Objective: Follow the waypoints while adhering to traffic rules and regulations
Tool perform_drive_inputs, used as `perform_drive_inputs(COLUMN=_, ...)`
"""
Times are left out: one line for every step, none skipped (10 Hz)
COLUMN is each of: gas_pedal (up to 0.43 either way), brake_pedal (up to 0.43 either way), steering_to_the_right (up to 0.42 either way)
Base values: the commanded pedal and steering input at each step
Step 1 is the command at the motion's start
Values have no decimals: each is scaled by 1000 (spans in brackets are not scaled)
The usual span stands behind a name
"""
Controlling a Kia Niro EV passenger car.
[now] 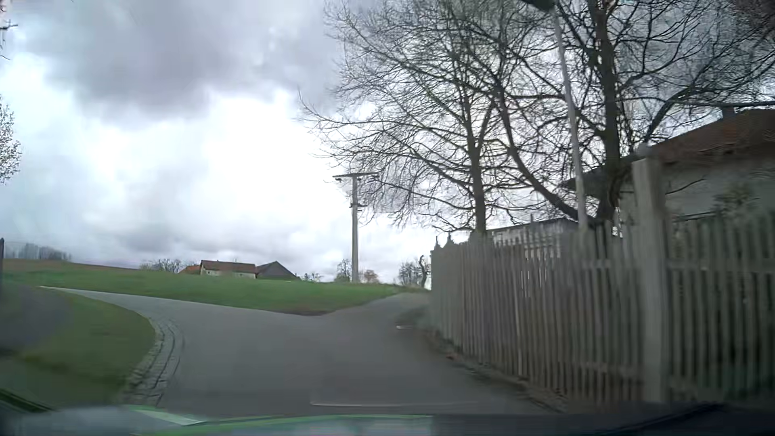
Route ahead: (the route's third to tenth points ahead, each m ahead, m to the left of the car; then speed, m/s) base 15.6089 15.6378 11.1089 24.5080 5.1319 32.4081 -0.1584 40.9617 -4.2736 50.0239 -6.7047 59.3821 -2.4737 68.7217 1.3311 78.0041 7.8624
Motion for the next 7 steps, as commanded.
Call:
perform_drive_inputs(gas_pedal=197, brake_pedal=0, steering_to_the_right=-153)
perform_drive_inputs(gas_pedal=177, brake_pedal=0, steering_to_the_right=-159)
perform_drive_inputs(gas_pedal=138, brake_pedal=0, steering_to_the_right=-162)
perform_drive_inputs(gas_pedal=118, brake_pedal=0, steering_to_the_right=-164)
perform_drive_inputs(gas_pedal=118, brake_pedal=0, steering_to_the_right=-168)
perform_drive_inputs(gas_pedal=110, brake_pedal=0, steering_to_the_right=-178)
perform_drive_inputs(gas_pedal=98, brake_pedal=0, steering_to_the_right=-189)
